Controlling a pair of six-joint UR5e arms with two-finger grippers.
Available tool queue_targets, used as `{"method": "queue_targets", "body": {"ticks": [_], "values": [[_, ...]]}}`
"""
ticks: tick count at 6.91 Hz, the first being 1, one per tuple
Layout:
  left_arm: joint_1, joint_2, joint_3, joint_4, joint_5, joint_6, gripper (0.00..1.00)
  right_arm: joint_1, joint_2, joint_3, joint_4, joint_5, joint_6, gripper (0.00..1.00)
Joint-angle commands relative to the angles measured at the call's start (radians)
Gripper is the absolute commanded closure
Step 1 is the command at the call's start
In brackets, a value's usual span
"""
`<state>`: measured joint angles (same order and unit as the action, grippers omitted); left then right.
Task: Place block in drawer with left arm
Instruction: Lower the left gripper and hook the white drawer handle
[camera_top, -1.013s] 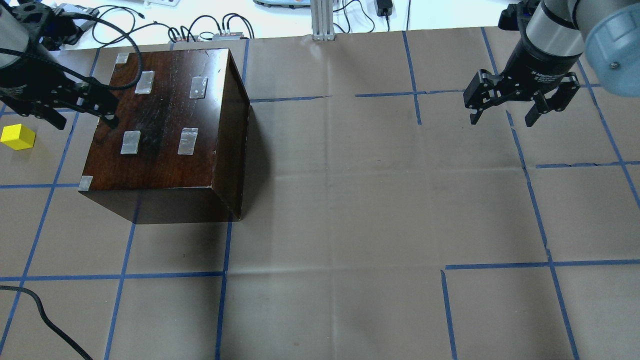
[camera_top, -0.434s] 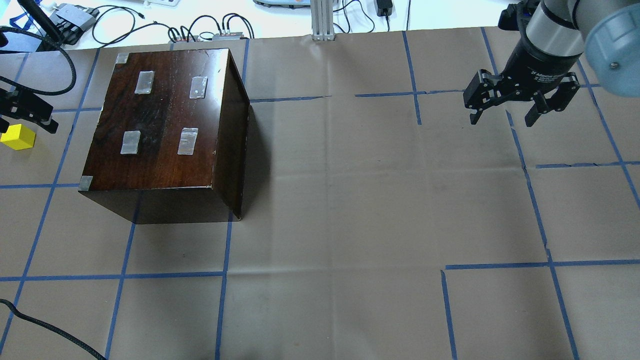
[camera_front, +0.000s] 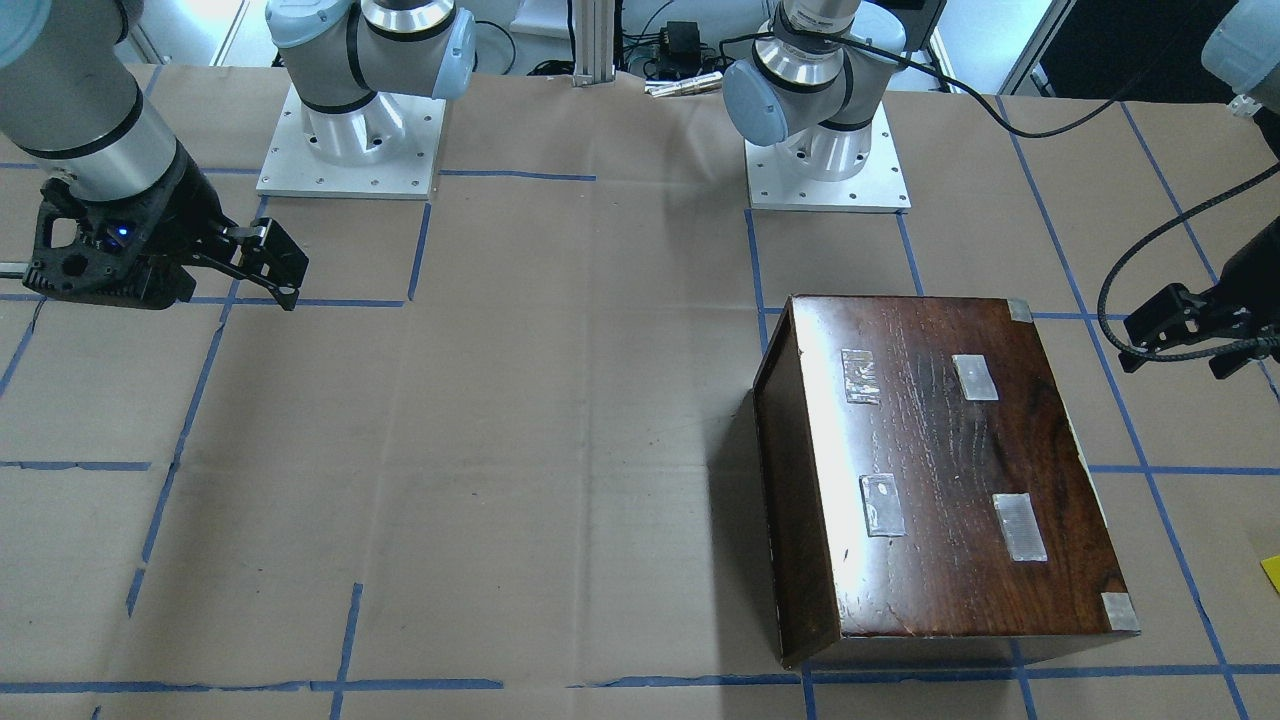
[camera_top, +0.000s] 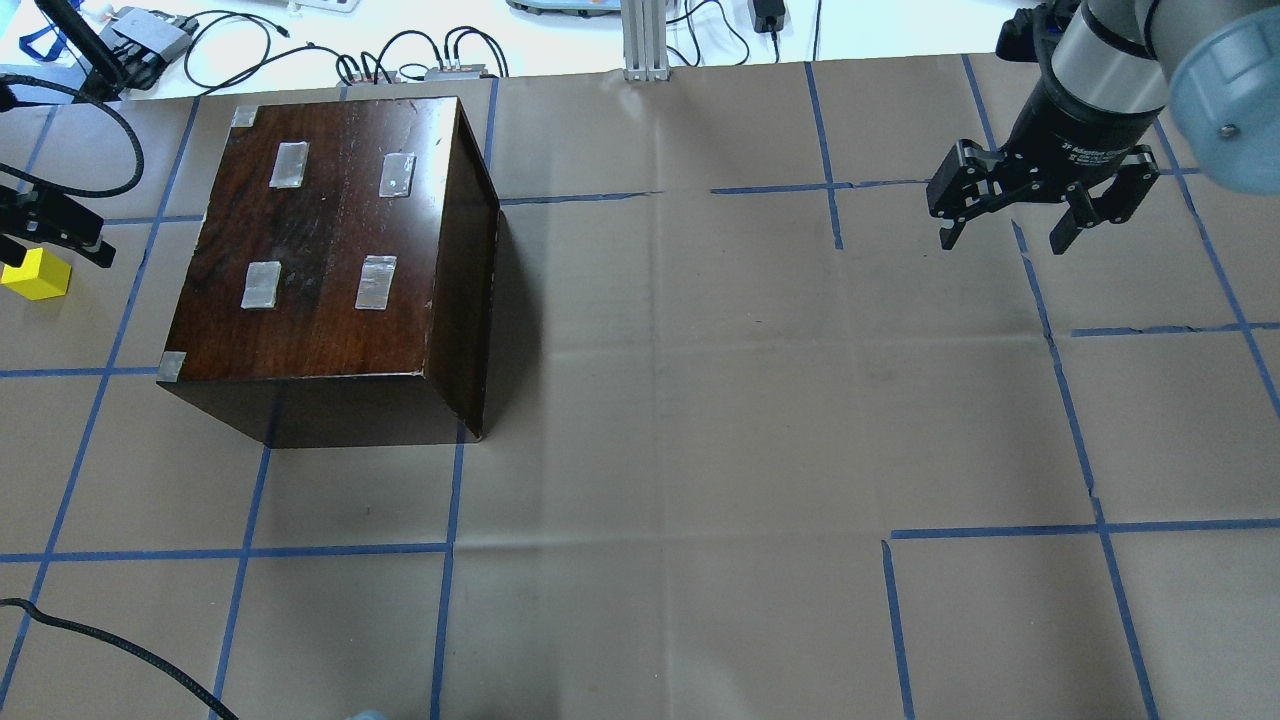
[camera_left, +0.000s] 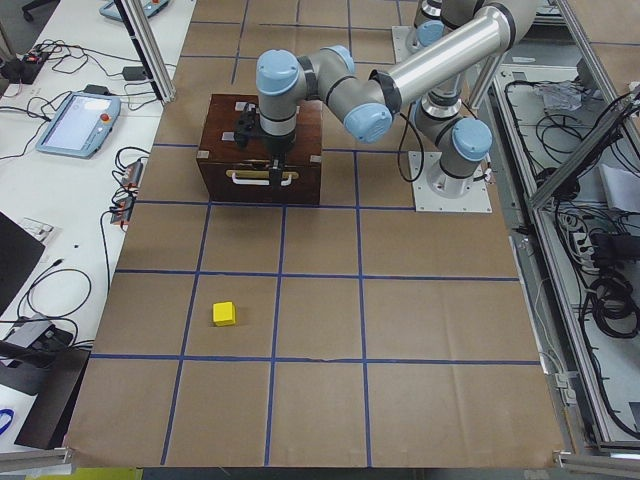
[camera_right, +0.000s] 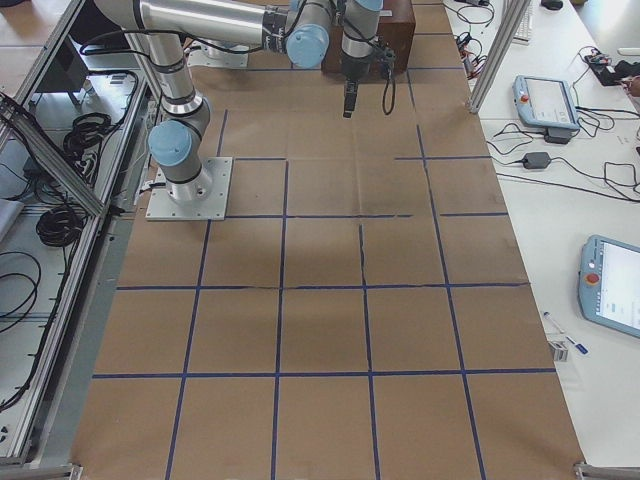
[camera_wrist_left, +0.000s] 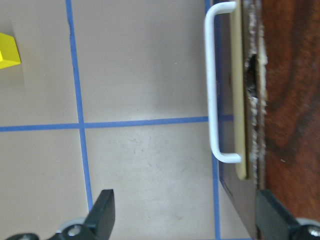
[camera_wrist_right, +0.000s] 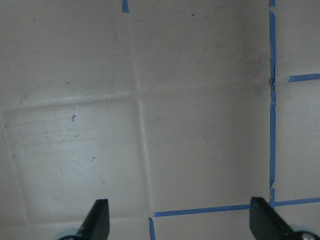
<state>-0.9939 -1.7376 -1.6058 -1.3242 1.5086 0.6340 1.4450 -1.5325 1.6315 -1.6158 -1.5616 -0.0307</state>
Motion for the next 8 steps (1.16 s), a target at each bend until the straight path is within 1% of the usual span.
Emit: {"method": "queue_targets", "body": {"ticks": [1, 2, 4, 6, 8], "values": [[0.004, -0.069, -0.003, 0.054, -0.031, 0.000, 0.01, 0.000, 0.000, -0.001, -0.001, 0.000, 0.000, 0.00], [0.004, -0.098, -0.003, 0.089, -0.031, -0.005, 0.01, 0.000, 0.000, 0.001, -0.001, 0.000, 0.000, 0.00], [0.004, -0.128, -0.002, 0.097, -0.036, -0.005, 0.01, 0.000, 0.000, -0.001, -0.001, 0.000, 0.000, 0.00], [0.004, -0.135, -0.006, 0.095, -0.088, -0.011, 0.01, 0.000, 0.000, -0.001, -0.001, 0.000, 0.000, 0.00], [0.004, -0.138, -0.014, 0.095, -0.091, -0.010, 0.01, 0.000, 0.000, 0.001, -0.001, 0.000, 0.000, 0.00]]}}
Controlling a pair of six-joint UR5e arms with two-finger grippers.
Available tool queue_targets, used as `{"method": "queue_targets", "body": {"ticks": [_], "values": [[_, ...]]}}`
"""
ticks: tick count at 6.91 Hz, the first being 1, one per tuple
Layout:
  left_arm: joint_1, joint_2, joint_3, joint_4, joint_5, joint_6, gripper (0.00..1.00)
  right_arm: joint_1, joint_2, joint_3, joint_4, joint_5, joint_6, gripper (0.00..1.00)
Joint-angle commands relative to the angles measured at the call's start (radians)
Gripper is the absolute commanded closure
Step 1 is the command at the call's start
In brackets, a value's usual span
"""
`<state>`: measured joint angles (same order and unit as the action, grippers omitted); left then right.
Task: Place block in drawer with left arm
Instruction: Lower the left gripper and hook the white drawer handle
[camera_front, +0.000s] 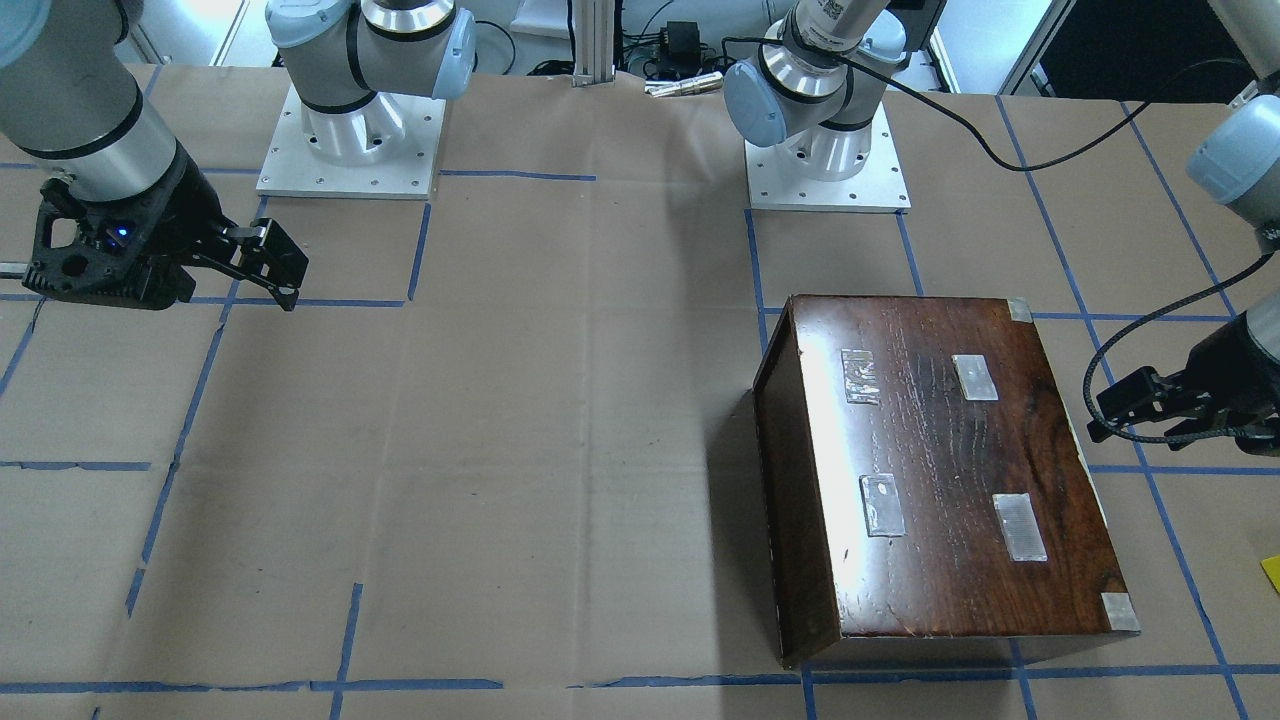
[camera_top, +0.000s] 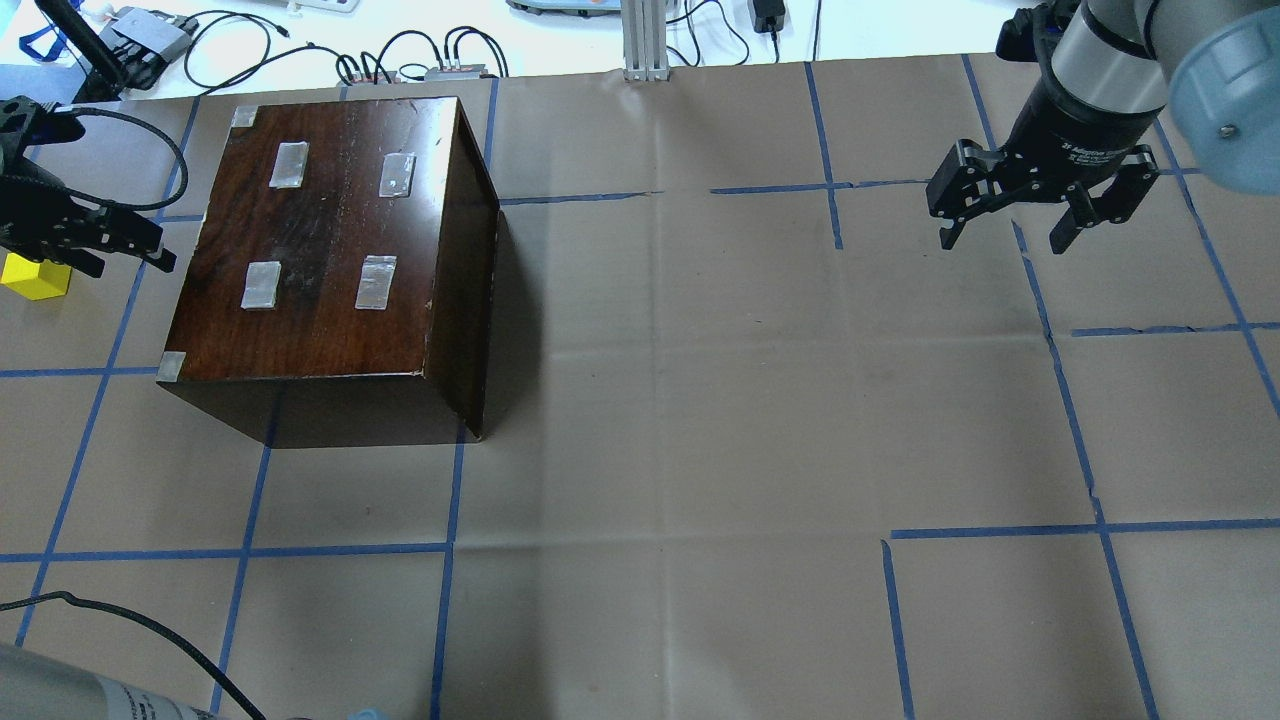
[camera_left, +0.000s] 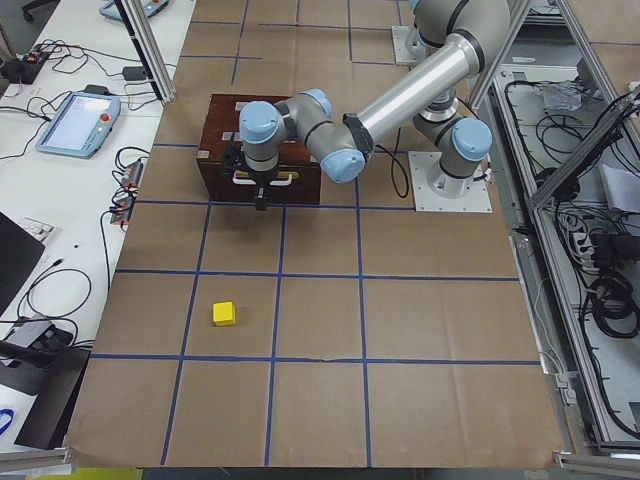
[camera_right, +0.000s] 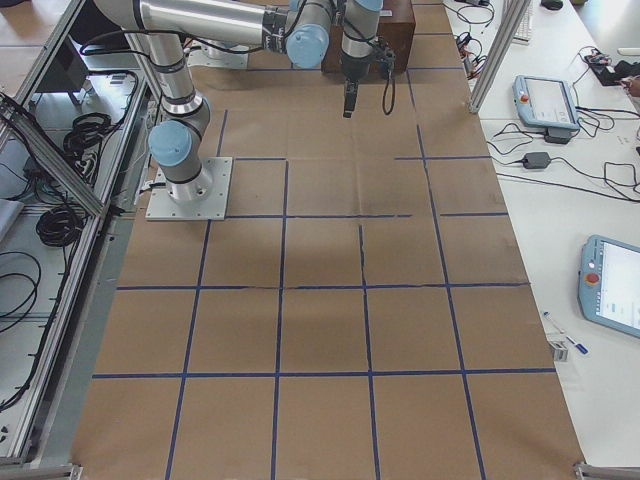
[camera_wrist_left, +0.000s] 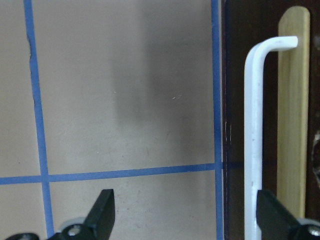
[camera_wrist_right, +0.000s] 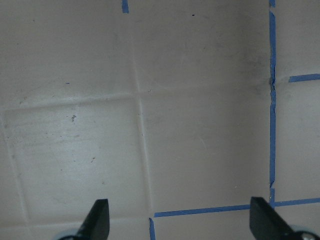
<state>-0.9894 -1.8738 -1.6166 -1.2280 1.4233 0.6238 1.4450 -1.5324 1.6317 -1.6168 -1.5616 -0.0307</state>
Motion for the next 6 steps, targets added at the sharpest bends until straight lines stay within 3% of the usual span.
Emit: {"method": "queue_targets", "body": {"ticks": [1, 3, 6], "values": [[0.000, -0.023, 0.007, 0.002, -0.007, 0.002, 0.01, 0.000, 0.000, 0.000, 0.002, 0.000, 0.000, 0.00], [0.000, -0.038, 0.009, 0.022, -0.062, -0.001, 0.01, 0.000, 0.000, 0.000, 0.000, 0.000, 0.000, 0.00], [-0.005, -0.028, 0.006, 0.021, -0.058, -0.001, 0.01, 0.000, 0.000, 0.000, 0.000, 0.000, 0.000, 0.00]]}}
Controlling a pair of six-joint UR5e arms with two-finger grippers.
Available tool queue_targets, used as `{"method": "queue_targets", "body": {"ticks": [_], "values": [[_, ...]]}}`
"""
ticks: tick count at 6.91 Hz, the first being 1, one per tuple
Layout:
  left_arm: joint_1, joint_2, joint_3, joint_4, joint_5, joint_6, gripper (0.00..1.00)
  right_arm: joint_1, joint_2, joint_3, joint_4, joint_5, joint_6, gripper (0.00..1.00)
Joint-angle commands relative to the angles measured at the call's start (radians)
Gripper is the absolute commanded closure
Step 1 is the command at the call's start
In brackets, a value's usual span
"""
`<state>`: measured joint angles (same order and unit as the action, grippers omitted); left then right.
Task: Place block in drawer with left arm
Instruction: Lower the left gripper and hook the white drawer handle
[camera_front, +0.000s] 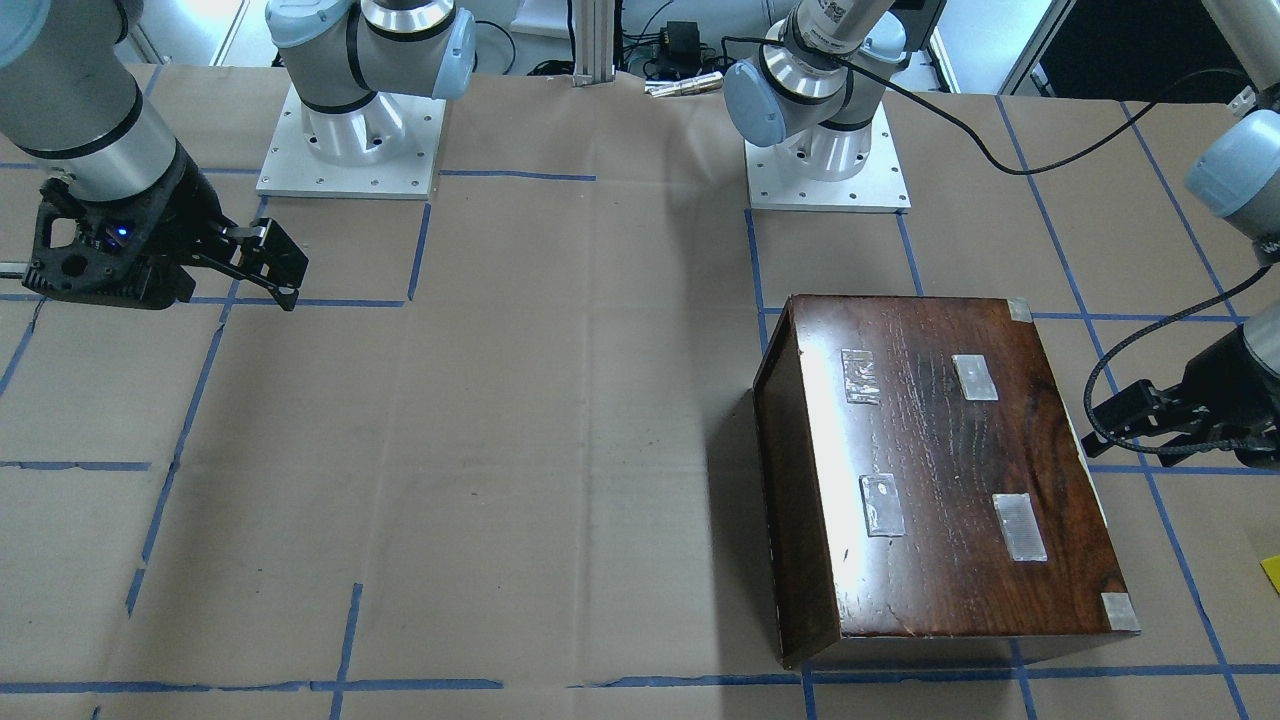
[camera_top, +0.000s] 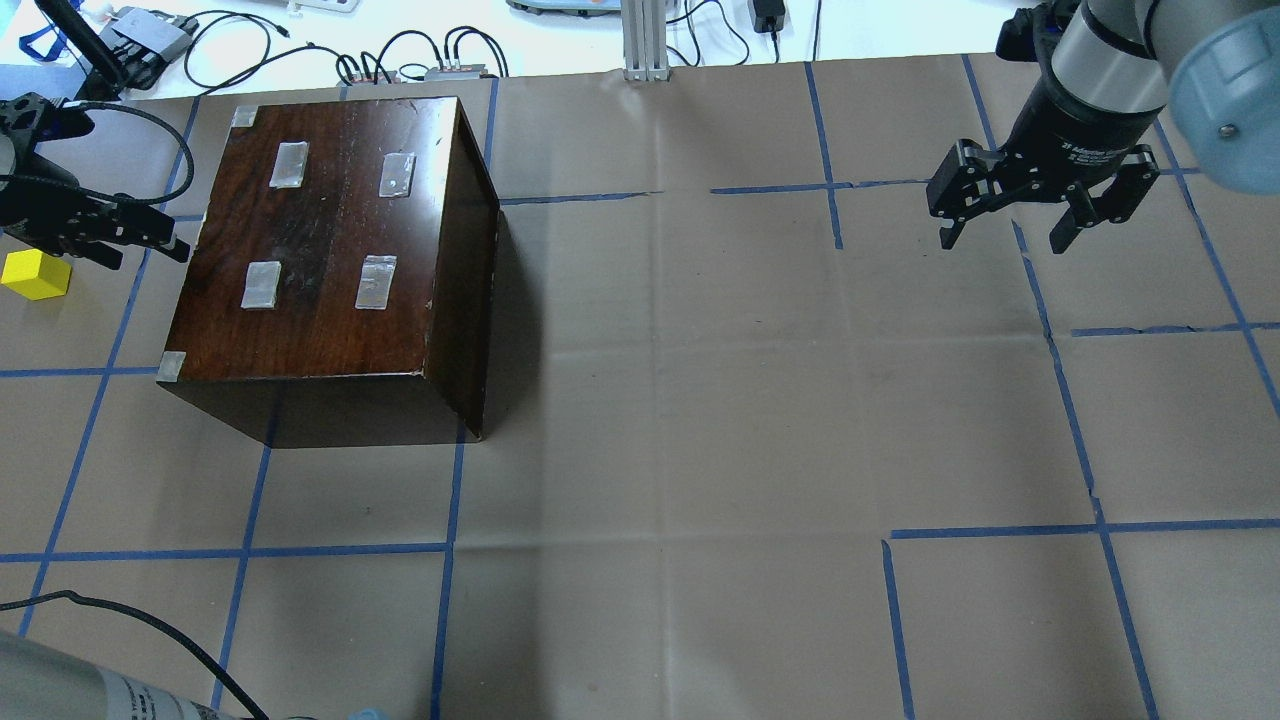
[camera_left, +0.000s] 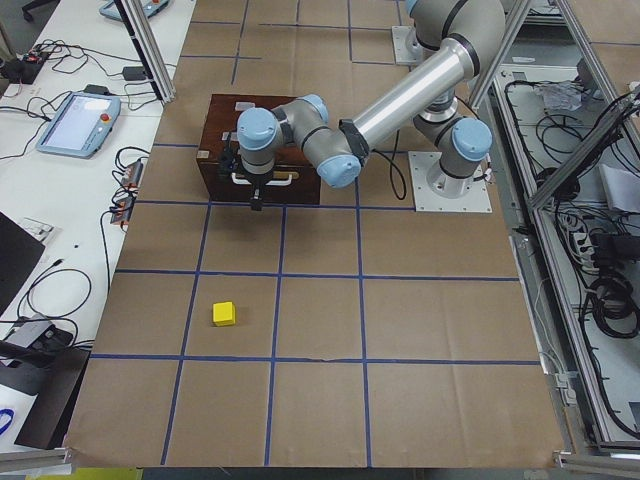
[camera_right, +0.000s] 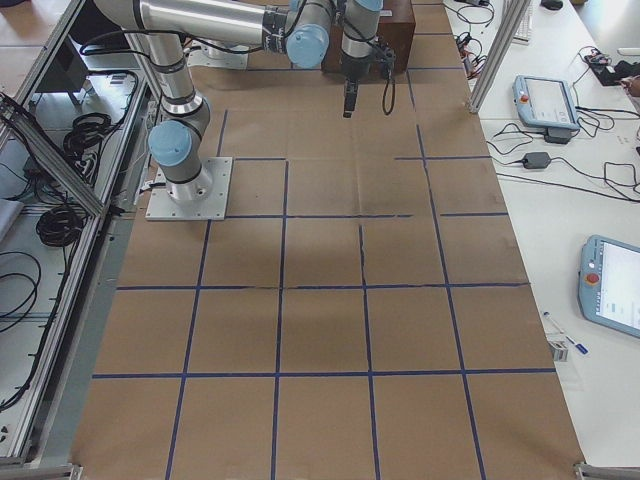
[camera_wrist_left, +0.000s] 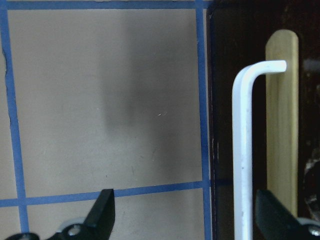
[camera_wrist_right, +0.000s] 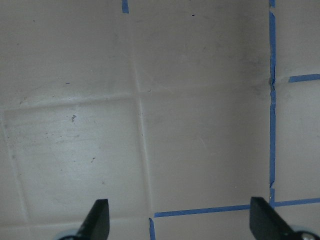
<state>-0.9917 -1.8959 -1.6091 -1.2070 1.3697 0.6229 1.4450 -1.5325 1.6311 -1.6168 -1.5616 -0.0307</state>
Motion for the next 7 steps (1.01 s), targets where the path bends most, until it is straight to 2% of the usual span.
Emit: {"method": "queue_targets", "body": {"ticks": [1, 7], "values": [[-0.004, -0.023, -0.003, 0.001, -0.008, -0.002, 0.01, 0.000, 0.000, -0.001, 0.000, 0.000, 0.000, 0.00], [-0.002, -0.043, -0.005, 0.001, -0.001, 0.003, 0.01, 0.000, 0.000, 0.001, 0.000, 0.000, 0.000, 0.00]]}}
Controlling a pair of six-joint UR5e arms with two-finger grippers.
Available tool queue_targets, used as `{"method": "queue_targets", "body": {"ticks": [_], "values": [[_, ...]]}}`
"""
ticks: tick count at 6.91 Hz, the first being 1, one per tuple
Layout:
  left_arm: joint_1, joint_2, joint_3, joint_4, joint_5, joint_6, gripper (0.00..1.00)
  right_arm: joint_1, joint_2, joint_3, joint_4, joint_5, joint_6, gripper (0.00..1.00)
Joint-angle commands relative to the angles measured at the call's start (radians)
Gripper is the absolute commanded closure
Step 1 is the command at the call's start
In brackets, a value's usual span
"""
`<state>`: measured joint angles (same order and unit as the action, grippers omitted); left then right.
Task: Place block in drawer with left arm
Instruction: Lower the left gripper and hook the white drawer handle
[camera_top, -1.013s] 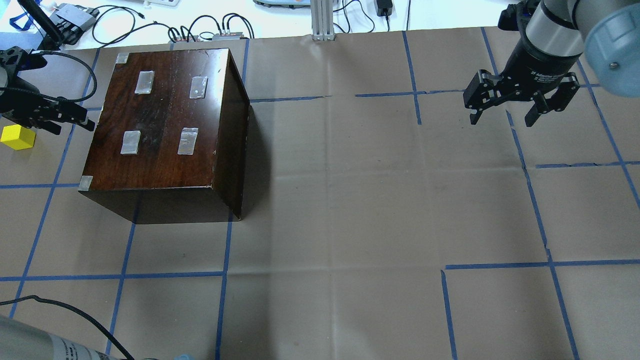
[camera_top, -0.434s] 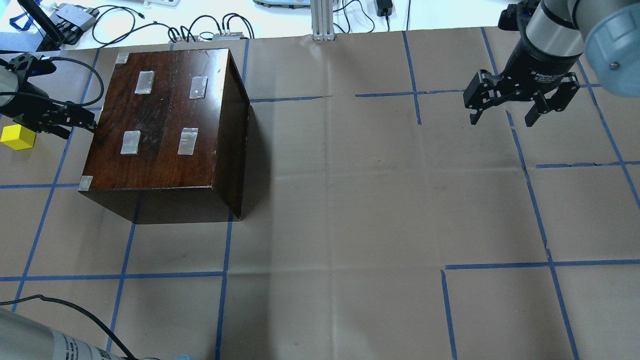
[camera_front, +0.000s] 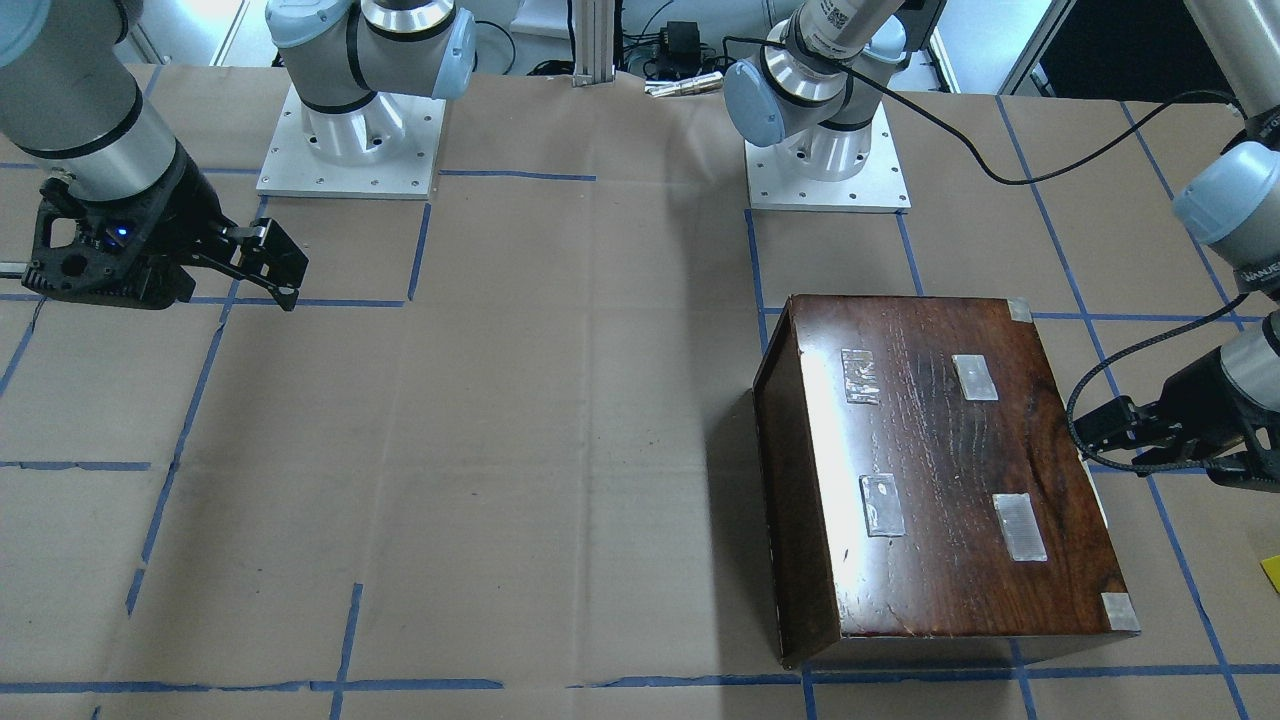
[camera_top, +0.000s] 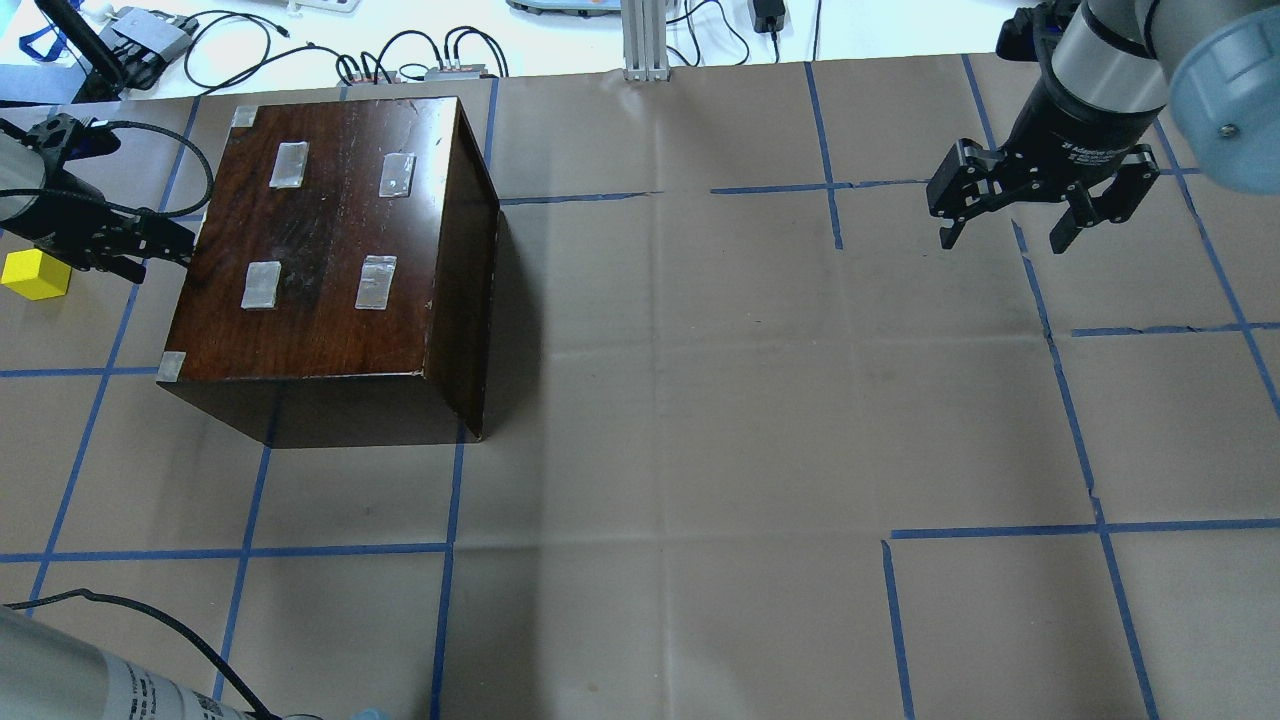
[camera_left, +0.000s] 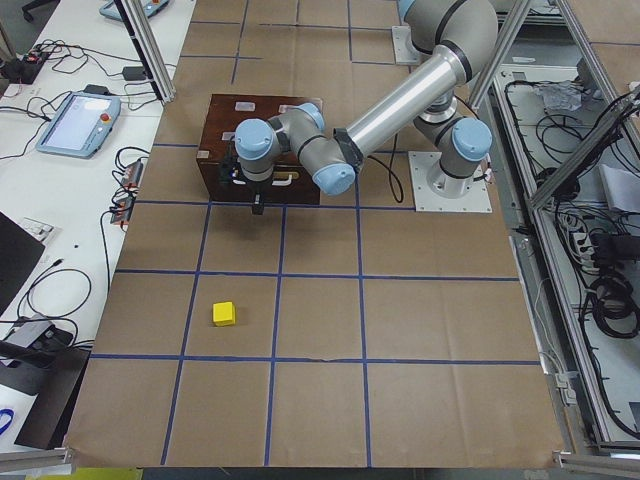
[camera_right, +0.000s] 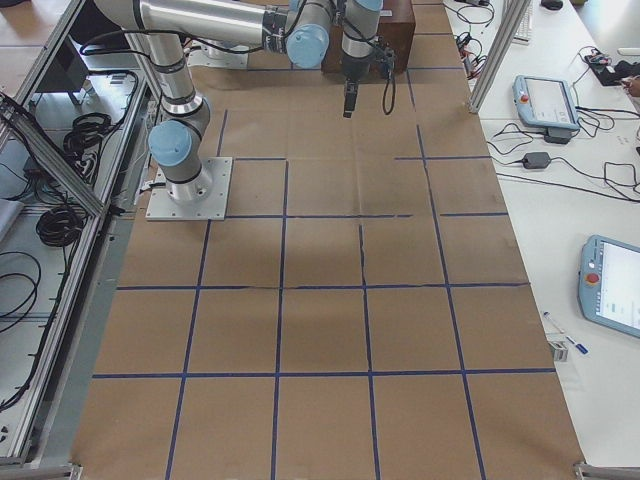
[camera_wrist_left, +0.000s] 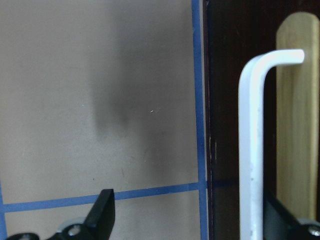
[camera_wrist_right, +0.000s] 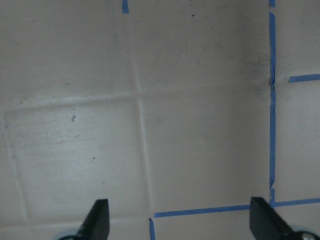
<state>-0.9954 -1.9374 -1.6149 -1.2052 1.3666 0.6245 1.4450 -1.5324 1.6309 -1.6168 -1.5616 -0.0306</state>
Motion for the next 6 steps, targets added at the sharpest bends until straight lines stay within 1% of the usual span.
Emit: {"method": "queue_targets", "body": {"ticks": [1, 6], "values": [[0.003, -0.002, 0.003, -0.001, 0.002, 0.003, 0.01, 0.000, 0.000, 0.001, 0.000, 0.000, 0.000, 0.00], [0.009, -0.011, 0.004, 0.019, 0.009, 0.009, 0.01, 0.000, 0.000, 0.001, 0.002, 0.000, 0.000, 0.00]]}}
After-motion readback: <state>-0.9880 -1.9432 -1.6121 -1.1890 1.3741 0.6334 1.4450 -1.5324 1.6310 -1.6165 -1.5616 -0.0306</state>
